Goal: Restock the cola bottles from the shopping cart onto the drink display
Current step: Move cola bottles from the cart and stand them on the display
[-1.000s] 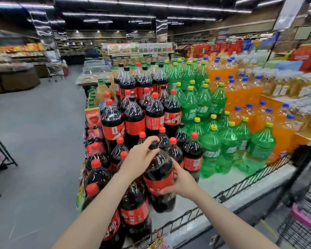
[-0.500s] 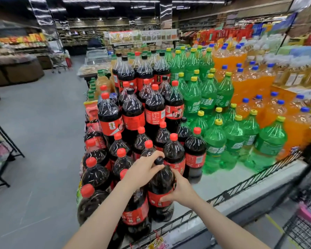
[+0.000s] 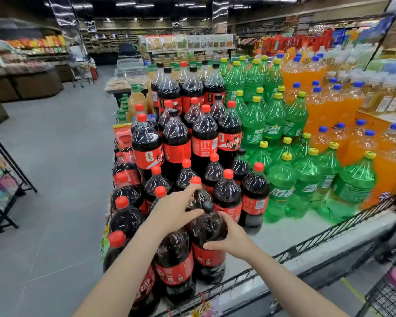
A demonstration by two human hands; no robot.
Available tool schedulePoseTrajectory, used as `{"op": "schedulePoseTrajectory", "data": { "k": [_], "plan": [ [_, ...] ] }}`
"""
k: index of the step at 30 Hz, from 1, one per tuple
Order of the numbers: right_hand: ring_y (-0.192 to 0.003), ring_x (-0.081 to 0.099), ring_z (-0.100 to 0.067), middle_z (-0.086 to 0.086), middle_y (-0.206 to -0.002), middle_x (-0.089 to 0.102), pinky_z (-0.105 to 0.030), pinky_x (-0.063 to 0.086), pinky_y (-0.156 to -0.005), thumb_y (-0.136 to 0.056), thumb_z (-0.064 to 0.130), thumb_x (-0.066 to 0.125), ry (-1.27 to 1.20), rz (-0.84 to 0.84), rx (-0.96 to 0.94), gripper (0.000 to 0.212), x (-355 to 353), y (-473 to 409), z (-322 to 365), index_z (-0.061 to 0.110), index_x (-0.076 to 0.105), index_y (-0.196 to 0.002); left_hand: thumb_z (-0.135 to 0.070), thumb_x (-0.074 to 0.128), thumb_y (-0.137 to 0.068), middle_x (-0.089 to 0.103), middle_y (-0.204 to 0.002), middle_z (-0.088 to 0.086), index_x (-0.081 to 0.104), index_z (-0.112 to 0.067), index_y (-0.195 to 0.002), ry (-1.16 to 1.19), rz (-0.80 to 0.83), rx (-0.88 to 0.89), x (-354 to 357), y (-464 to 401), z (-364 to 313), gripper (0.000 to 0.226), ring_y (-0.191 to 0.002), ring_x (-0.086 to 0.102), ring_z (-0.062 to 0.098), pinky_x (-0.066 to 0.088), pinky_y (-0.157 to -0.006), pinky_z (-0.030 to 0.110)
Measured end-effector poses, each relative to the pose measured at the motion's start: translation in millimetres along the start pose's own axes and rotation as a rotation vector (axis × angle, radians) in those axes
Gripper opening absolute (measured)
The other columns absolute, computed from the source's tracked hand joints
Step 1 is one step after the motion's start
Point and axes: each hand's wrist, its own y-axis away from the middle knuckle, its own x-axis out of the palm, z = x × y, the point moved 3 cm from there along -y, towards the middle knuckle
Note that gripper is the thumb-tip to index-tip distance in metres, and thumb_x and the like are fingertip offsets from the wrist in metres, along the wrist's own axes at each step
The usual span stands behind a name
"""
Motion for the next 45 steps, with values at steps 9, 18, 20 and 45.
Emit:
{"op": "schedulePoseTrajectory", "data": {
  "k": [9,18,20,45],
  "plan": [
    [-0.120,0.048,-0.014,0.008,-0.131,0.049,-0.035,0.042,-0.102,-0.048,0.058,0.083,0.038,-0.139,0.090,0.109,17.9,4.2,2.8,0.023,0.032,-0.138,-0.027,0.054,-0.090,0.061,-0.072,-0.014,0.064,-0.025,-0.087,0.062,-0.224,-0.203,14.4,30.5,23.5,0.011,-0.074,0.058,0.008,0.043,-0.070,0.024],
    [-0.118,0.047,-0.009,0.010,-0.128,0.046,-0.028,0.040,-0.099,-0.067,0.029,0.084,-0.152,-0.117,0.062,0.087,16.3,29.0,10.9,0.030,0.030,-0.135,-0.026,0.059,-0.089,0.063,-0.090,-0.015,0.061,-0.024,-0.108,0.114,-0.279,-0.017,14.6,36.1,15.6,0.019,-0.089,0.056,0.005,0.045,-0.086,0.029],
    [-0.122,0.043,-0.012,0.006,-0.132,0.042,-0.030,0.039,-0.101,-0.075,0.033,0.078,-0.096,-0.220,0.079,0.083,9.9,41.8,5.8,0.025,0.029,-0.142,-0.022,0.060,-0.087,0.063,-0.097,-0.010,0.063,-0.020,-0.105,0.157,-0.428,0.078,15.4,43.4,3.2,0.019,-0.097,0.055,0.009,0.041,-0.097,0.035],
    [-0.096,0.057,-0.012,-0.002,-0.114,0.057,-0.014,0.039,-0.078,-0.088,0.019,0.064,0.314,-0.655,0.421,0.043,-256.9,361.4,-78.5,0.015,0.051,-0.129,-0.008,0.064,-0.083,0.058,-0.098,0.000,0.062,-0.008,-0.108,0.554,-0.005,0.692,145.6,-10.1,-369.7,0.026,-0.088,0.054,0.015,0.040,-0.081,0.023]
  ]
}}
